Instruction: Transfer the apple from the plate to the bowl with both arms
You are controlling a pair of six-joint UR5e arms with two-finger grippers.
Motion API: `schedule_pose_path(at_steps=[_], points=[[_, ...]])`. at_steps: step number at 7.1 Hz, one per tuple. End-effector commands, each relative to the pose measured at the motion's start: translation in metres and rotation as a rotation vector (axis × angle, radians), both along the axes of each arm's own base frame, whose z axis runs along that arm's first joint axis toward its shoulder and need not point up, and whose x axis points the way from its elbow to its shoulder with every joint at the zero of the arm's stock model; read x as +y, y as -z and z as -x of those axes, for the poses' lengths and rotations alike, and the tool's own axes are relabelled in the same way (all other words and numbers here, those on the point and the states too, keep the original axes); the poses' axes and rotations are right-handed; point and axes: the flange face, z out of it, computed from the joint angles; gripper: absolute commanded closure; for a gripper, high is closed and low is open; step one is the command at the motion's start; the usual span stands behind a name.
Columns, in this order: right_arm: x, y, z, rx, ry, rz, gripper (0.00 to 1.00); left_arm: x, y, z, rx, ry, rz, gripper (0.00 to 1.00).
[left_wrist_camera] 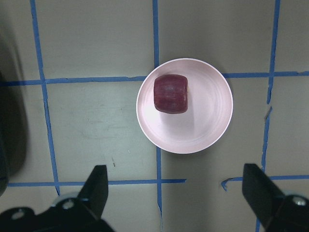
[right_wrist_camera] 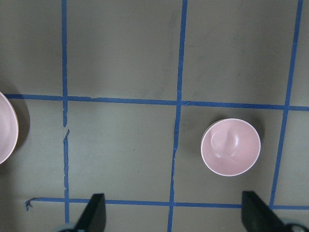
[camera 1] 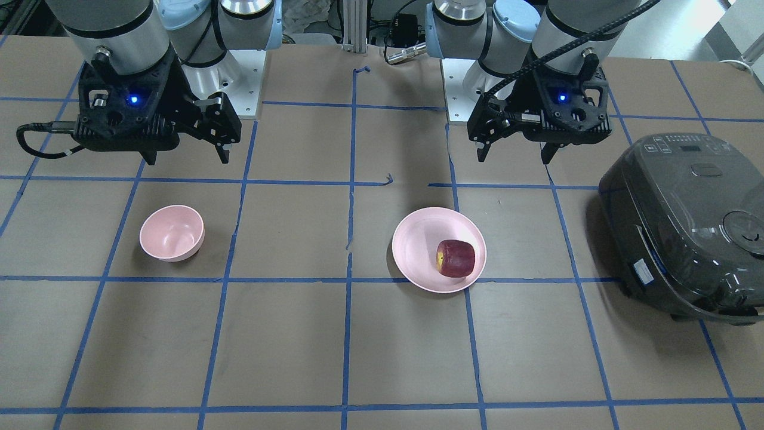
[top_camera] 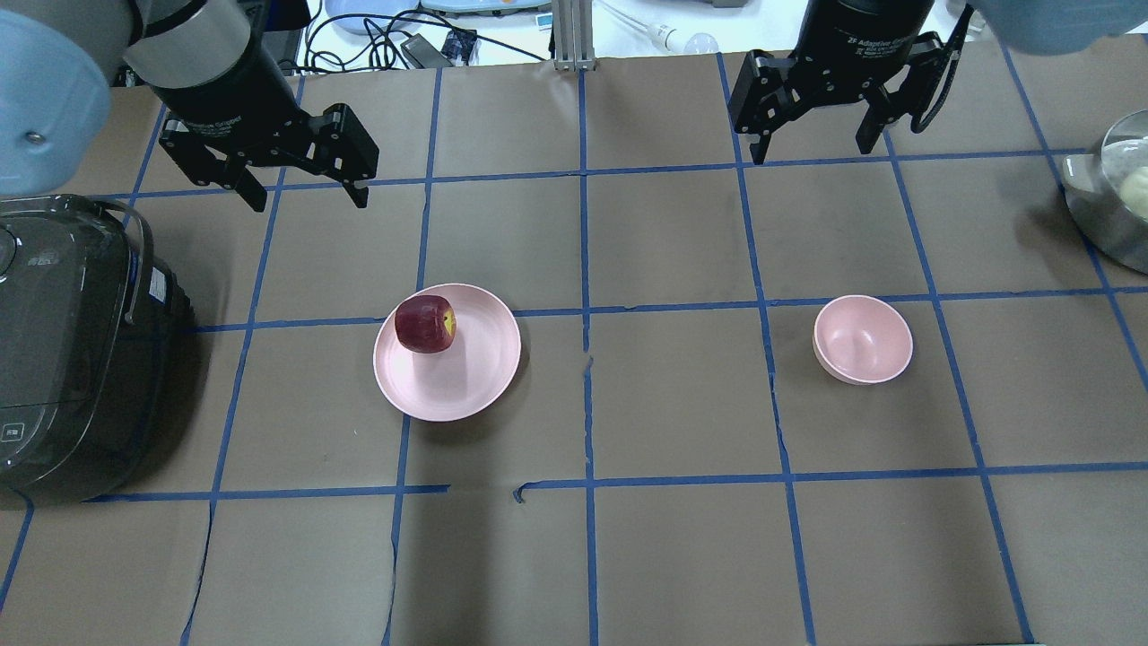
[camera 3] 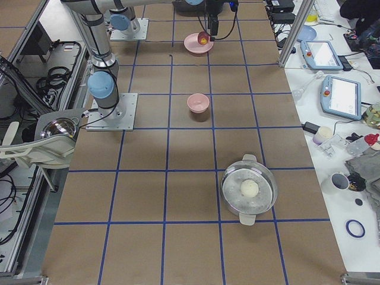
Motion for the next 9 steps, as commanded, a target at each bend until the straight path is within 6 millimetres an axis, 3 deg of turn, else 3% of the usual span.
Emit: schedule_pose_path(at_steps=[1, 9], points=[[0.0, 0.0007, 0.0, 0.0, 0.0, -0.001, 0.0, -0.0025, 0.0005, 0.0003, 0.002, 0.0, 0.005, 0.0], [0.0, 0.0007, 0.0, 0.0, 0.0, -0.001, 0.0, -0.0028, -0.001, 0.0, -0.001, 0.0, 0.008, 0.0]])
